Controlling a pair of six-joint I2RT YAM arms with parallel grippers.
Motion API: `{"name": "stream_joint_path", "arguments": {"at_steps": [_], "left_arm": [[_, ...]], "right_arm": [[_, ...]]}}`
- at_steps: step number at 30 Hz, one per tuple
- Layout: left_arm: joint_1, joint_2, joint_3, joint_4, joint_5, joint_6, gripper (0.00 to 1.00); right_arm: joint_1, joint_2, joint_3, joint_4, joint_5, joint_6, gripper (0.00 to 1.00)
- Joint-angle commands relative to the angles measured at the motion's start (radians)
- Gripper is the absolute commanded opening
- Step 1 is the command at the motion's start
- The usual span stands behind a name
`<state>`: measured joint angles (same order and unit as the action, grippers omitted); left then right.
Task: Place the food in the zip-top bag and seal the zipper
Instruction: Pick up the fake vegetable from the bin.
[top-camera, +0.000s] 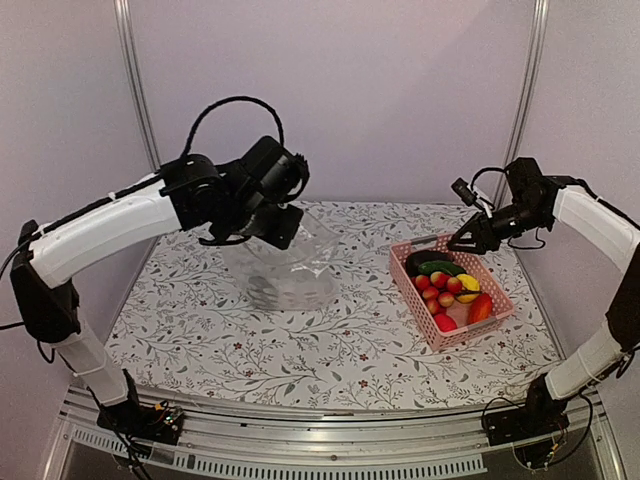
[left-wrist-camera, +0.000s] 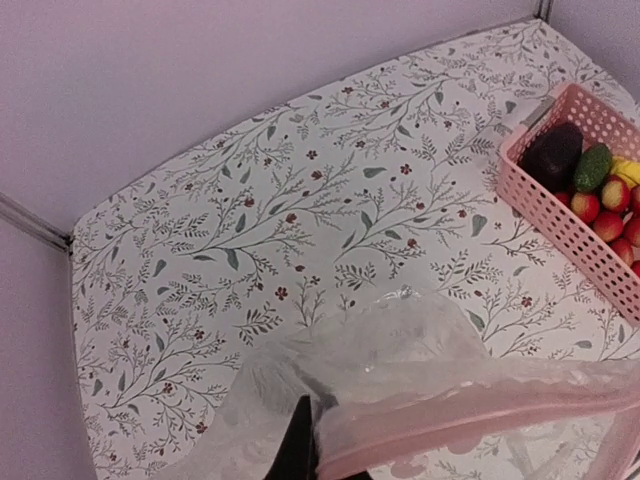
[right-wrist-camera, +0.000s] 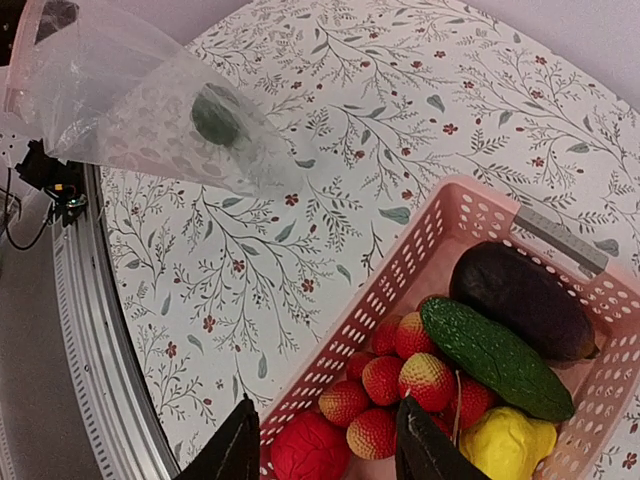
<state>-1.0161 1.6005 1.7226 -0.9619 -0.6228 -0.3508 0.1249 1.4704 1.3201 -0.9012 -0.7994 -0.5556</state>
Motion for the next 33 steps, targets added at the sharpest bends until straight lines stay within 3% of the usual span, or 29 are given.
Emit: {"name": "stream_joint_path", "arguments": {"at_steps": [1,4,9,14,18,22,27,33], "left_arm": [[0.012,0.134,0.033,0.111,0.143,0.108,0.0],[0.036,0.156,0.026,0.179,0.226,0.143,0.0],[0.086,0.161,0.024,0.261,0.373,0.172,0.0],[0.132,0.128,0.109,0.187,0.248,0.2,0.0],[0.175,0.059,0.078,0.134,0.234,0.205,0.0],[0.184,0.003,0.053,0.064,0.244,0.154,0.0],[0.185,-0.059,0.012,0.05,0.351,0.061,0.0],[0.184,-0.11,-0.063,0.149,0.475,-0.038,0.0]], "right_arm": [[-0.022,0.018,-0.057,-0.016,0.177,-0.08,0.45],[-0.023,0.036,-0.08,0.042,0.254,-0.054,0.45],[-0.003,0.09,-0.057,0.124,0.333,-0.066,0.56],[0.07,0.149,-0.028,0.185,0.465,-0.175,0.56],[0.125,0.192,-0.021,0.205,0.519,-0.262,0.56],[0.182,0.232,-0.03,0.234,0.593,-0.338,0.55],[0.209,0.274,-0.025,0.268,0.684,-0.391,0.54],[0.23,0.319,-0.045,0.311,0.721,-0.408,0.58]]}}
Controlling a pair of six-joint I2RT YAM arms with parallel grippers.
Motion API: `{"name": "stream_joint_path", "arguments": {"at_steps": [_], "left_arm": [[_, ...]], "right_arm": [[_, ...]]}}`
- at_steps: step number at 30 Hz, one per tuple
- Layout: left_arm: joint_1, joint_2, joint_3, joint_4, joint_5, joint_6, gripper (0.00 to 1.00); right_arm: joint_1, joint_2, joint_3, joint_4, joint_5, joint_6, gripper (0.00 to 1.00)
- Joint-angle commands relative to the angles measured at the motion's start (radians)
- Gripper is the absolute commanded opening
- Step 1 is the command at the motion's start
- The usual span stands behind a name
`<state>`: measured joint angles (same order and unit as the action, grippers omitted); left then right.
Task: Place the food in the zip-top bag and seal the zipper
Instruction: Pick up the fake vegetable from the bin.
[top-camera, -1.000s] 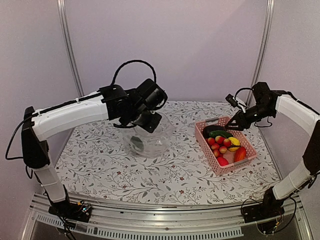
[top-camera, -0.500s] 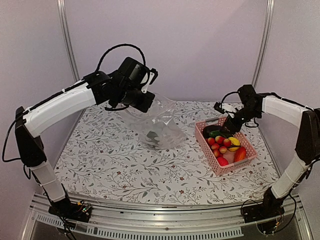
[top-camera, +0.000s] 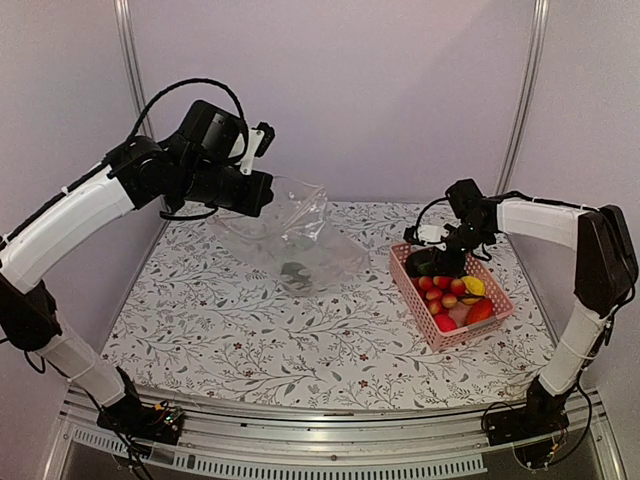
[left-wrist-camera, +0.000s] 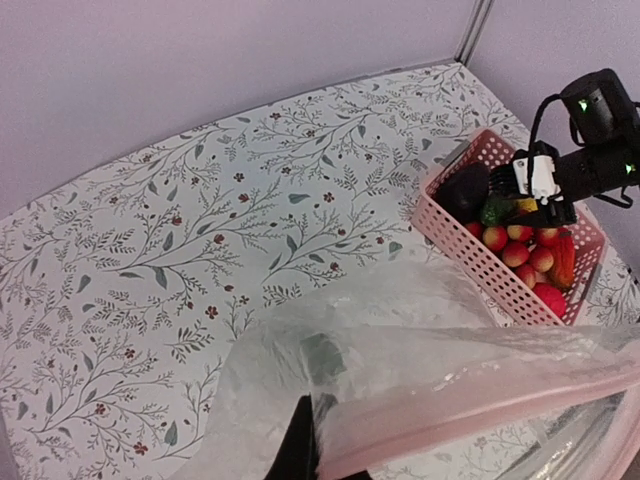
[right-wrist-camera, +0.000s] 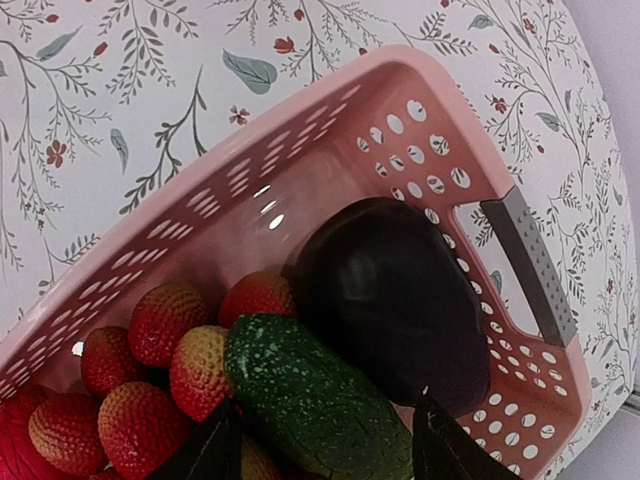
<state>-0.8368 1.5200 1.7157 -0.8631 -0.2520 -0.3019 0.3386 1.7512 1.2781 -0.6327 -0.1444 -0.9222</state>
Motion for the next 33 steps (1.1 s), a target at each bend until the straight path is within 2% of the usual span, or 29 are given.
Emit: {"name": "stream_joint_path", "arguments": {"at_steps": [1,7,11,14,21,28,30,33], "left_arm": [[0.005,-0.035,-0.069,0.064,0.105,-0.104,0.0],[0.004,-0.013,-0.064,0.106,0.151,-0.151,0.0],[0.005,0.029,-0.044,0.123,0.199,-0.174,0.0],[0.004,0.043,-0.008,0.102,0.19,-0.184,0.0],[0.066,-0.019,0.025,-0.006,0.045,-0.198,0.0],[0.115,-0.084,0.041,-0.255,-0.234,-0.185,0.0],[0.115,-0.074,0.023,-0.308,-0.209,-0.198,0.0],[0.107,-0.056,-0.078,-0.264,-0.013,-0.223,0.0]], "right_arm": [[0.022,0.046,-0.005,0.052,0.076,-0.041,0.57],[0.03,0.075,0.024,0.061,0.064,-0.004,0.52],[0.03,0.085,0.05,0.05,0.078,0.008,0.31],[0.03,0.042,0.065,0.023,0.062,0.035,0.24],[0.03,-0.19,0.146,-0.058,-0.099,0.117,0.08],[0.03,-0.328,0.192,-0.093,-0.315,0.25,0.05],[0.03,-0.337,0.223,-0.118,-0.398,0.279,0.05],[0.033,-0.346,0.265,-0.135,-0.52,0.325,0.05]]}}
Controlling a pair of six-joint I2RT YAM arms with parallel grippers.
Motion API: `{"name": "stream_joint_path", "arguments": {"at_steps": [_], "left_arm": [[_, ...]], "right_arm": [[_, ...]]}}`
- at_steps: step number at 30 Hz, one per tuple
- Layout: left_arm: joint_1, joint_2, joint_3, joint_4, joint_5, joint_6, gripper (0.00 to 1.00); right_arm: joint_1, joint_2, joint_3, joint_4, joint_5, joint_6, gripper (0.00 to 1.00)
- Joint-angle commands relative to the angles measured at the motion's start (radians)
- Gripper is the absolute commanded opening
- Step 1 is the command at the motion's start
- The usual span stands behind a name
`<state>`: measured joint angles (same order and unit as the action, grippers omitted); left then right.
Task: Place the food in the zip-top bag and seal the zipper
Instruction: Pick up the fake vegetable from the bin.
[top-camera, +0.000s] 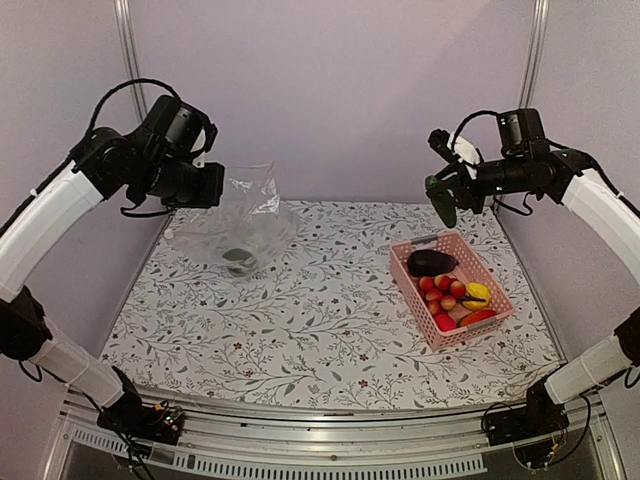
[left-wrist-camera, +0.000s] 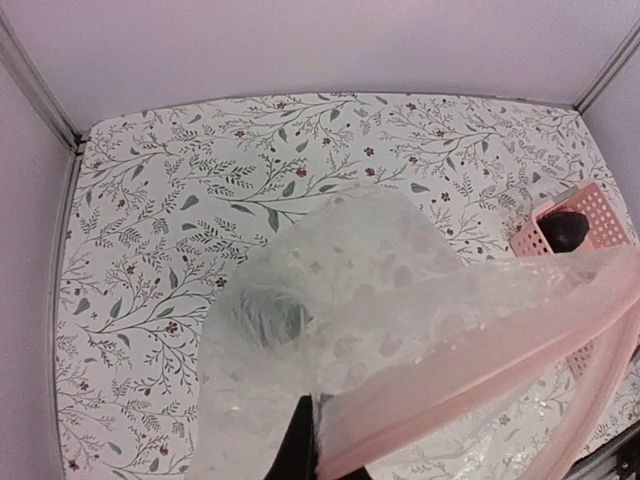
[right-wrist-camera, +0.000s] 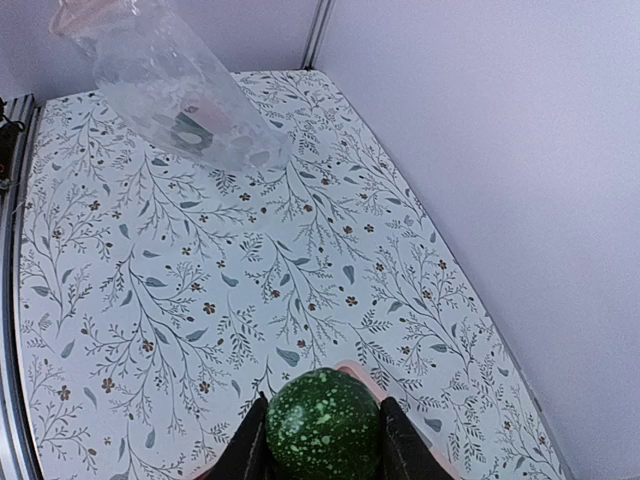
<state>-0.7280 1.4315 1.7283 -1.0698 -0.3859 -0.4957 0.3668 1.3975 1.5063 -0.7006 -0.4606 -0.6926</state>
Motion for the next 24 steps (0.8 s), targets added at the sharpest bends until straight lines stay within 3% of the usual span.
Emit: {"name": "stream_joint_path", "arguments": {"at_steps": [1,5,9,17,24], "left_arm": [[-0.01,0.04,-0.127,-0.005,0.233,-0.036,0.0],[-0.038,0.086,-0.201,0.245,0.434,-0.094,0.0],[-0.046,0.165,-0.192,0.424,0.528,-0.131,0.0],[-0.059,0.305,-0.126,0.621,0.565,-0.205,0.0],[-0.053,0.353,-0.1,0.7,0.601,-0.251,0.0]], "right_arm": [[0.008,-0.001,0.042,-0.06,-0.246,0.111,0.05],[0.044,-0.042,0.031,0.013,-0.377,0.196,0.02],[0.063,-0.069,0.025,0.138,-0.491,0.292,0.0],[0.08,0.004,0.014,0.518,-0.689,0.661,0.01],[0.118,0.1,-0.014,0.747,-0.636,0.807,0.01]]}}
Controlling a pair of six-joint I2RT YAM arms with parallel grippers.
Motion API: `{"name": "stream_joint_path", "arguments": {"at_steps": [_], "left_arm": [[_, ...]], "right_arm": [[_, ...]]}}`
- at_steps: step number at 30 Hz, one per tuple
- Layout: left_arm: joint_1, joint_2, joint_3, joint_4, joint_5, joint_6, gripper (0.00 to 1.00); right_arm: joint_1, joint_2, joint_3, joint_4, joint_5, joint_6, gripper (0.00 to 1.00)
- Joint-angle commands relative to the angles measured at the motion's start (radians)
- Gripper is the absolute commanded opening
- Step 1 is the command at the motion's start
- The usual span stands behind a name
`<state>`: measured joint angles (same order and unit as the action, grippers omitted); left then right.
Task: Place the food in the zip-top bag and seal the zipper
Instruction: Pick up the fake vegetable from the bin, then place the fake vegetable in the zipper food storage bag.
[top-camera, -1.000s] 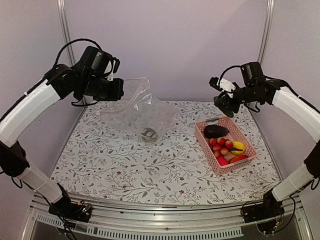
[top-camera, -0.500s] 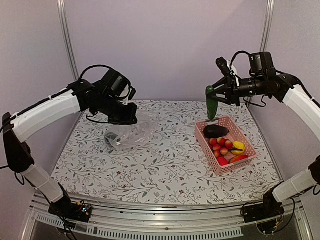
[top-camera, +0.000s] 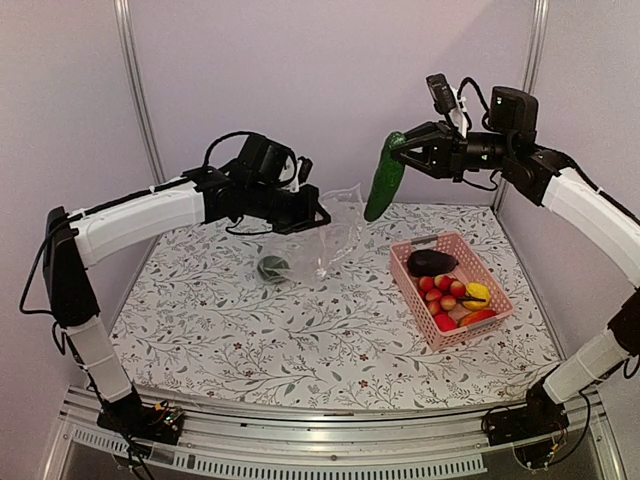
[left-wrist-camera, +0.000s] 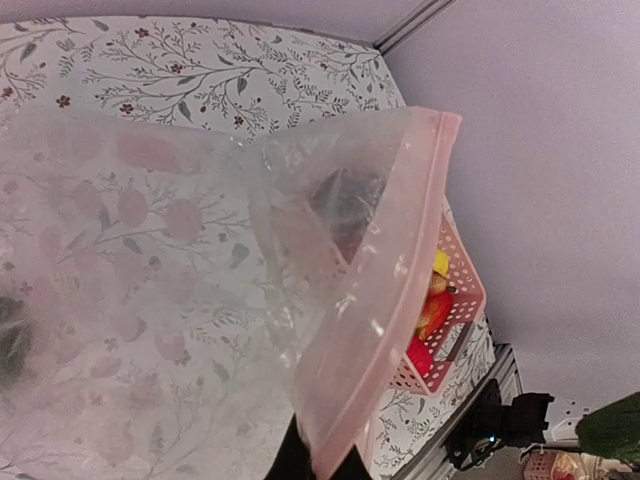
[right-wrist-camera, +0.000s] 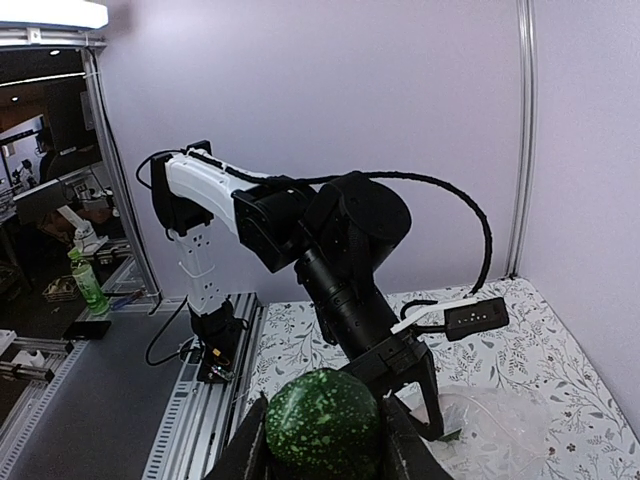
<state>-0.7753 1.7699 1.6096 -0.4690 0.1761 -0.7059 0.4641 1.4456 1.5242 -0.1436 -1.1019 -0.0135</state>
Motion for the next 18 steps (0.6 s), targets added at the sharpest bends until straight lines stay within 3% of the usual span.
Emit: {"name": "stream_joint_path", "arguments": {"at_steps": [1,12,15,18], "left_arm": [[-0.003,0.019,0.018,0.111,0.04,-0.048,0.0],[0.01,0.03,0.038,0.134,0.085,-0.074,0.0],[0.014,0.02,0.026,0.145,0.079,-0.08,0.0],[0.017,0.005,0.004,0.16,0.067,-0.083,0.0]], "right_arm": [[0.023,0.066,-0.043,0.21,0.017,0.128,0.01],[0.024,0.212,-0.148,0.474,0.105,0.147,0.06],[0.024,0.258,-0.141,0.48,0.111,0.17,0.2],[0.024,0.27,-0.146,0.453,0.123,0.188,0.47]]}}
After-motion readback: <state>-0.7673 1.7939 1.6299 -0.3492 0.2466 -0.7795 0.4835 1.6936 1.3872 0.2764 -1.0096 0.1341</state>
